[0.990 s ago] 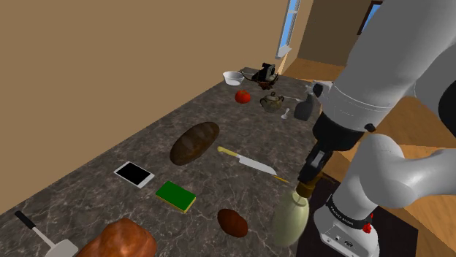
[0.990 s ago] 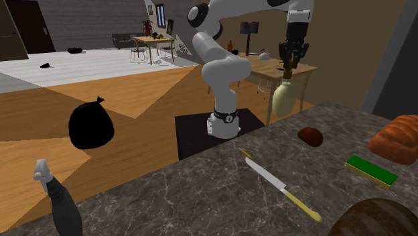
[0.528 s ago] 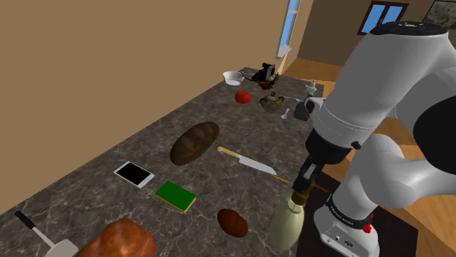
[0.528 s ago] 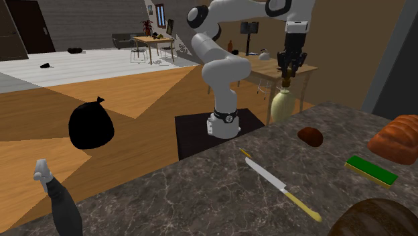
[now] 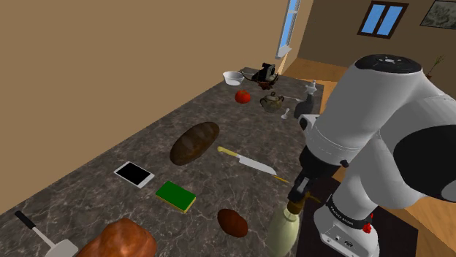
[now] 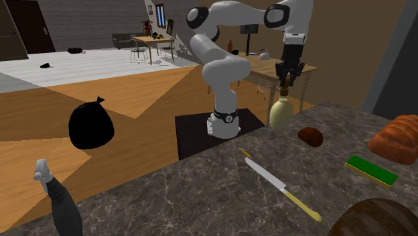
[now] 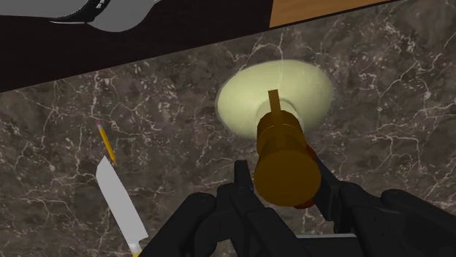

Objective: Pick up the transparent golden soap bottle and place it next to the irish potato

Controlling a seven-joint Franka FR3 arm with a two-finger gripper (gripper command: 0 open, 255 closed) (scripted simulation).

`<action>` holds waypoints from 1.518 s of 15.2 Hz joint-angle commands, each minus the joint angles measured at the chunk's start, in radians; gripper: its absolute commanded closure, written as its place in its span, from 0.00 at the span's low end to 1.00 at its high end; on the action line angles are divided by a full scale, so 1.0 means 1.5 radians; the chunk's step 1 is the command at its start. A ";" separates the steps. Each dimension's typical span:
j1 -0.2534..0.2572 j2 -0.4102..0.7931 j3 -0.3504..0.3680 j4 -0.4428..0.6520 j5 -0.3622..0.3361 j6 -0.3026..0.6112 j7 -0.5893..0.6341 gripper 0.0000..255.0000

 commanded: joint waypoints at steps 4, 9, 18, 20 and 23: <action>0.002 0.001 0.006 -0.005 0.006 0.007 0.001 1.00; 0.002 0.001 0.006 -0.005 0.006 0.007 0.001 0.00; -0.016 0.008 -0.036 0.077 -0.035 -0.065 0.006 0.00; -0.016 0.008 -0.036 0.077 -0.035 -0.065 0.006 0.00; -0.016 0.008 -0.036 0.077 -0.035 -0.065 0.006 0.00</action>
